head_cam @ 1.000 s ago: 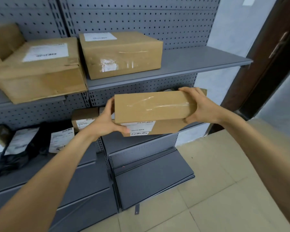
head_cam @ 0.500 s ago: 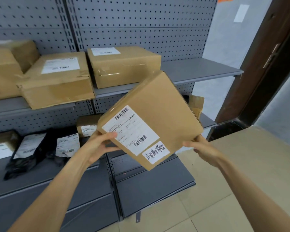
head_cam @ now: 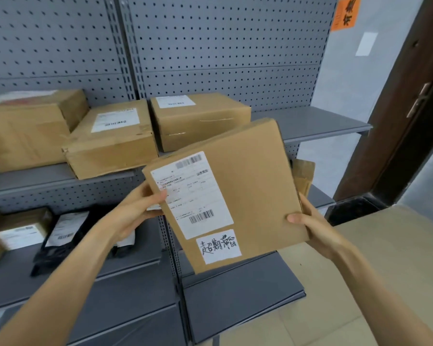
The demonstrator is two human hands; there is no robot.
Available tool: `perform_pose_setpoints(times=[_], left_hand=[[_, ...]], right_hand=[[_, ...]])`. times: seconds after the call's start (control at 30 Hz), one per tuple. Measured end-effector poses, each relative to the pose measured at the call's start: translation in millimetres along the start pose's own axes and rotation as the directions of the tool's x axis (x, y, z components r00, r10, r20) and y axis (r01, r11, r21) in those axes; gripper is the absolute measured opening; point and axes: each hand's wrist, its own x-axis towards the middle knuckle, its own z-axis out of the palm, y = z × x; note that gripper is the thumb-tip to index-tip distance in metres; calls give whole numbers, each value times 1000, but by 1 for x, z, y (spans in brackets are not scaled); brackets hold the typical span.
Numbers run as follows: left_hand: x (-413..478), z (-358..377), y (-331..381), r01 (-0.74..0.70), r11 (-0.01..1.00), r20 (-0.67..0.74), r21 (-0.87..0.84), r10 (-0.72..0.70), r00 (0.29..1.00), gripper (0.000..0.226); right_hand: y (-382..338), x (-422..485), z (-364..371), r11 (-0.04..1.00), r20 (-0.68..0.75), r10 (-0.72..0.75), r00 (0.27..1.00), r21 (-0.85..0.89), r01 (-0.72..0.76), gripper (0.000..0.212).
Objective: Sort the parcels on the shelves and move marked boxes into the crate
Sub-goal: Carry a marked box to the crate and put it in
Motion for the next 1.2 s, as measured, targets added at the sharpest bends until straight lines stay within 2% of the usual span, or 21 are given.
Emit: perform_pose_setpoints(times=[0.17, 0.27, 0.33, 0.57, 0.7, 0.83, 0.93, 1.03, 1.07, 1.2], left_hand=[[-1, 36, -14, -78, 997, 103, 27, 75, 992, 105], [11, 61, -17, -66, 998, 105, -12, 67, 992, 111], [21, 72, -18, -50, 996, 85, -76, 56, 995, 111], [30, 87, -30, -13, 968, 131, -250, 47, 990, 101], [28, 99, -33, -13, 958, 192, -287, 71, 979, 80], [13, 134, -40, 20, 968, 361, -251, 74, 930, 56], [-11, 176, -46, 47, 975, 527, -216, 76, 847, 54], [-46, 237, -50, 99, 977, 683, -188, 57, 728, 54], [-63, 262, -50, 114, 978, 736, -174, 53, 675, 56], [-149, 359, -50, 126, 984, 915, -126, 66, 399, 64]], right_hand=[[20, -4, -19, 982, -64, 4, 998, 188, 8, 82], [24, -7, -28, 971, -101, -15, 995, 234, 38, 69], [24, -12, -34, 977, -133, -38, 990, 204, 65, 63], [8, -55, -22, 994, -240, -69, 968, 61, 86, 70], [1, -99, 11, 985, -413, -168, 895, -25, 173, 61], [9, -175, 38, 969, -605, -244, 758, -124, 213, 55], [22, -247, 54, 962, -746, -261, 613, -152, 225, 51], [34, -335, 74, 962, -863, -249, 440, -166, 219, 49], [38, -368, 83, 962, -900, -241, 363, -172, 211, 49], [53, -499, 127, 961, -981, -194, 24, -185, 205, 63]])
